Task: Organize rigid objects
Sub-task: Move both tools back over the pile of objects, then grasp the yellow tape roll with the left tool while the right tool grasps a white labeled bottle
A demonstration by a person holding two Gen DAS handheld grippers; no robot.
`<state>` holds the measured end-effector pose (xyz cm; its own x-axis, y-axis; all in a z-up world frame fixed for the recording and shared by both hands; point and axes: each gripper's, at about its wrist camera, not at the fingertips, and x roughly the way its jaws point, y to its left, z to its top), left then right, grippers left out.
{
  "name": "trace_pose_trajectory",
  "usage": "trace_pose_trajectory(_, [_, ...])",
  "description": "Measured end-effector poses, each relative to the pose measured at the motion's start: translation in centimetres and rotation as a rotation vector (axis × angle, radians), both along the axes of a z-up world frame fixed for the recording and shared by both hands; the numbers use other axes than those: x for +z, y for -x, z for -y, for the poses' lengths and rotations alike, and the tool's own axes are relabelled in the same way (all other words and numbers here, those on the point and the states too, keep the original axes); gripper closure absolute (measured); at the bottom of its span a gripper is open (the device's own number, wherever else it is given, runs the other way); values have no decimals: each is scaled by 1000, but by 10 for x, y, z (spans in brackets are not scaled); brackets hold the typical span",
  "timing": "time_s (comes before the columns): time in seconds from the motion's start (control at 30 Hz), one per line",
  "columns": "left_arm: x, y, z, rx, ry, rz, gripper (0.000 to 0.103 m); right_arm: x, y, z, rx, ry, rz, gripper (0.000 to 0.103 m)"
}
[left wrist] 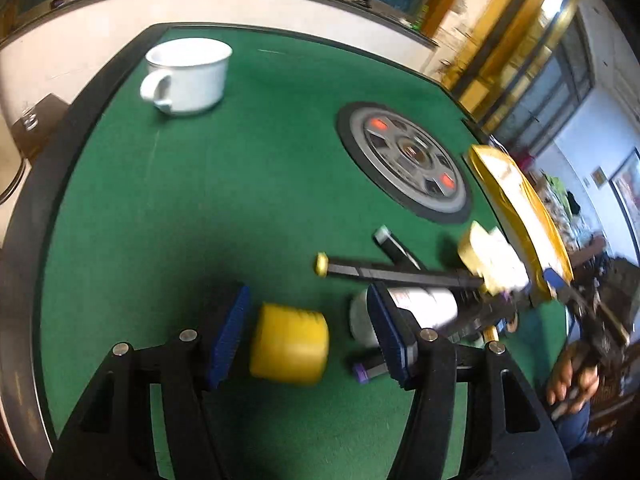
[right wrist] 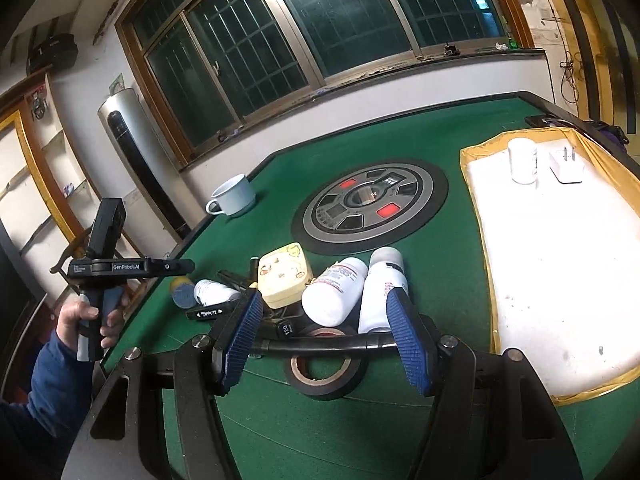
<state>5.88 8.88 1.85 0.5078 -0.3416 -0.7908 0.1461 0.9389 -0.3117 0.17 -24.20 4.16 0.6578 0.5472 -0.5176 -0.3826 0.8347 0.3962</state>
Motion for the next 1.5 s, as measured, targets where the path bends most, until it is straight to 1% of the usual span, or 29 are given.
trace_pose_trajectory(0.1, [-4,20,2,-10,-30,44,43,-1,4,5,-13,-4,7,44])
trace_pose_trajectory(0.2, [-10,27,4,-18,-65,78,43,-2,2,8,-19,-15,1,44])
trace_pose_trajectory(0.23, [-14,25,3,-16,-70,73,44,-3,1,8,-20,-16,-3,44])
trace_pose_trajectory(0.3, [-22,20,3,-1,-66,31,45,-3,1,8,-20,-21,-6,44])
trace_pose_trajectory(0.37, [-25,21,7,-8,-80,34,45,-2,3,10,-29,-17,-3,44])
trace_pose_trajectory(0.4, [-25,22,8,-6,-89,46,51,-1,4,12,-32,-19,-5,44])
trace_pose_trajectory(0.43, [-25,22,9,5,-97,54,54,-1,3,14,-34,-23,-14,44])
trace_pose_trajectory(0.47, [-26,21,8,13,-99,59,59,0,2,16,-34,-27,-30,44])
trace_pose_trajectory(0.5, [-27,21,7,21,-96,65,60,1,-2,16,-35,-14,-58,44])
trace_pose_trajectory(0.57, [-28,21,4,36,-81,77,62,7,-10,15,-59,60,-93,45])
trace_pose_trajectory(0.6, [-28,21,4,36,-83,82,62,10,-15,13,-62,98,-109,47])
trace_pose_trajectory(0.63, [-28,22,4,34,-88,86,62,13,-20,12,-61,117,-119,51])
trace_pose_trajectory(0.67, [-28,23,4,32,-92,89,62,16,-26,11,-60,136,-136,51])
trace_pose_trajectory(0.7, [-28,23,4,29,-97,94,62,16,-33,10,-54,156,-166,51])
trace_pose_trajectory(0.73, [-29,24,5,27,-103,96,62,13,-42,7,-32,177,-216,52])
trace_pose_trajectory(0.8, [-28,24,5,26,-102,100,62,8,-55,1,6,195,-282,53])
trace_pose_trajectory(0.87, [-29,24,3,27,-93,100,62,1,-64,-4,8,250,-316,69])
trace_pose_trajectory(0.9, [-29,24,3,26,-91,101,62,-5,-69,-8,11,286,-344,71])
trace_pose_trajectory(1.0, [-29,24,4,25,-98,105,62,-18,-76,-15,35,289,-393,72])
trace_pose_trajectory(1.07, [-29,24,5,25,-104,108,62,-23,-78,-24,34,340,-393,72])
trace_pose_trajectory(1.13, [-28,25,3,32,-95,112,64,-27,-76,-29,21,353,-376,73])
trace_pose_trajectory(1.17, [-29,24,1,42,-95,112,70,-26,-74,-30,4,357,-358,73])
trace_pose_trajectory(1.23, [-28,24,-6,51,-53,110,70,-23,-70,-26,-18,321,-334,73])
trace_pose_trajectory(1.4, [-21,28,-13,78,-2,148,70,-13,-52,-6,-106,209,-229,73])
trace_pose_trajectory(1.5, [-16,31,-15,80,23,177,70,-8,-42,8,-132,109,-179,73])
